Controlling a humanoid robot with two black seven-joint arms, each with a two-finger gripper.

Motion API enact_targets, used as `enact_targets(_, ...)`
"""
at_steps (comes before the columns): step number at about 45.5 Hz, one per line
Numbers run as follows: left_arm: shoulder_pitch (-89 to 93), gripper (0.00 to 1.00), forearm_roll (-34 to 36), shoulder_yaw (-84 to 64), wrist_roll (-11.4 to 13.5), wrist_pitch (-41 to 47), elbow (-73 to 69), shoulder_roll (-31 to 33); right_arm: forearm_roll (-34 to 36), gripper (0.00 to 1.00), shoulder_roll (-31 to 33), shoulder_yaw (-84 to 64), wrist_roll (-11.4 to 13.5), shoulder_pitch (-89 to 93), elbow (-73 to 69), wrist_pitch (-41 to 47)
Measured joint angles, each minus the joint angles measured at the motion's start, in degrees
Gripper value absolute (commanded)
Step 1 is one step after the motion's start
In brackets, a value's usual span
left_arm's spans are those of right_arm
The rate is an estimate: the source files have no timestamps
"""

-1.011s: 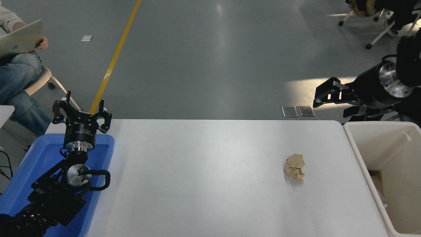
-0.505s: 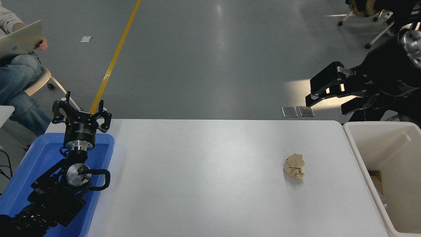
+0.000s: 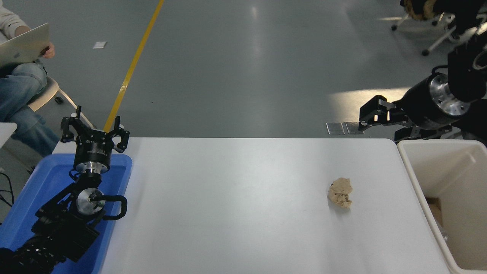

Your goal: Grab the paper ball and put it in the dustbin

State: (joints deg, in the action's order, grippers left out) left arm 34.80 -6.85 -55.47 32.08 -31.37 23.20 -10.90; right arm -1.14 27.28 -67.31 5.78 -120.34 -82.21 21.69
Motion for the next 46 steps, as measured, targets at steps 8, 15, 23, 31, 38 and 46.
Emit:
enact_targets(8,0.00,0.99,0.00,0.00,0.00,0.00,0.01,0.00,0.30,0.88,-1.77,3.70,0.08,12.73,7.59,-2.89)
enact_targets(15,0.00,0.99,-0.02,0.00,0.00,0.00,0.00,0.00,0.50,0.88,-3.45,6.72,0.09,21.69,13.65,-4.21)
enact_targets(23,0.00,0.99,-0.01,0.01,0.00,0.00,0.00,0.00,0.57,0.88,-6.36,9.39,0.13,30.24,20.13,-5.58)
enact_targets(31,0.00,0.99,-0.01,0.01,0.00,0.00,0.00,0.00,0.60,0.88,-10.70,11.19,0.18,37.92,27.66,-6.56)
enact_targets(38,0.00,0.99,0.00,0.01,0.00,0.00,0.00,0.00,0.15,0.88,-13.41,13.07,0.18,42.73,32.67,-6.96)
enact_targets(46,0.00,0.99,-0.01,0.02,0.00,-0.05,0.00,0.00,-0.35,0.88,-15.76,14.12,0.24,46.87,37.28,-7.21)
